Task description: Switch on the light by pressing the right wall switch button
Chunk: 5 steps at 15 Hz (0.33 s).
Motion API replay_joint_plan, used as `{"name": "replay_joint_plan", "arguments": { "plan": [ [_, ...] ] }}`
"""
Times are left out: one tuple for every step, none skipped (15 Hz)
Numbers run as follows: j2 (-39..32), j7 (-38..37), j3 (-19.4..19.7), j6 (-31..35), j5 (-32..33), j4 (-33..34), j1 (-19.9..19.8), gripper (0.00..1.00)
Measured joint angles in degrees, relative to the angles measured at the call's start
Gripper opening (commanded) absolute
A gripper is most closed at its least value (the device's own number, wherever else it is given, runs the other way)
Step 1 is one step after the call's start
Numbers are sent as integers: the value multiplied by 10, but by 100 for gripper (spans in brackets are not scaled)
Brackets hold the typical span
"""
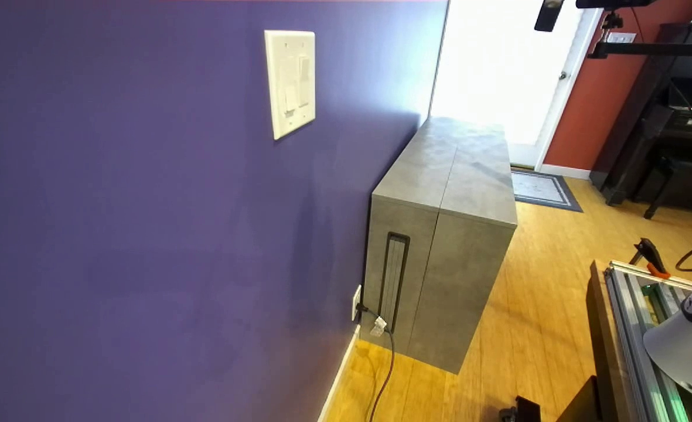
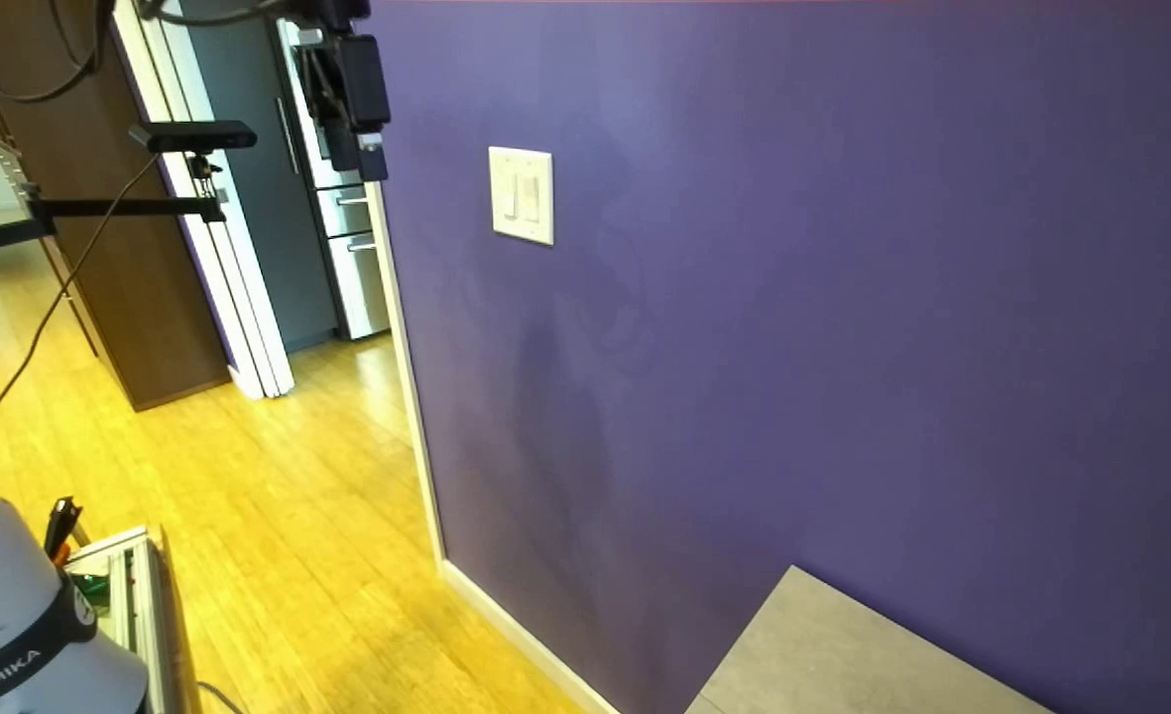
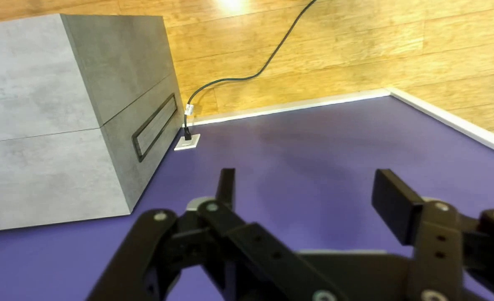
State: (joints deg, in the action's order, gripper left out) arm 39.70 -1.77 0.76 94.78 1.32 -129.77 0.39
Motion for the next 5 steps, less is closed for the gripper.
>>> {"name": "replay_joint_plan", "arguments": {
  "plan": [
    [26, 3, 1, -6, 1, -10, -1, 97],
    [51, 17, 3, -16, 1, -18, -1, 100],
    [71, 29, 6, -25, 2, -27, -1, 100],
    [87, 36, 8, -29, 2, -33, -1, 100],
    [96, 39, 10, -30, 2, -39, -1, 100]
  ]
}}
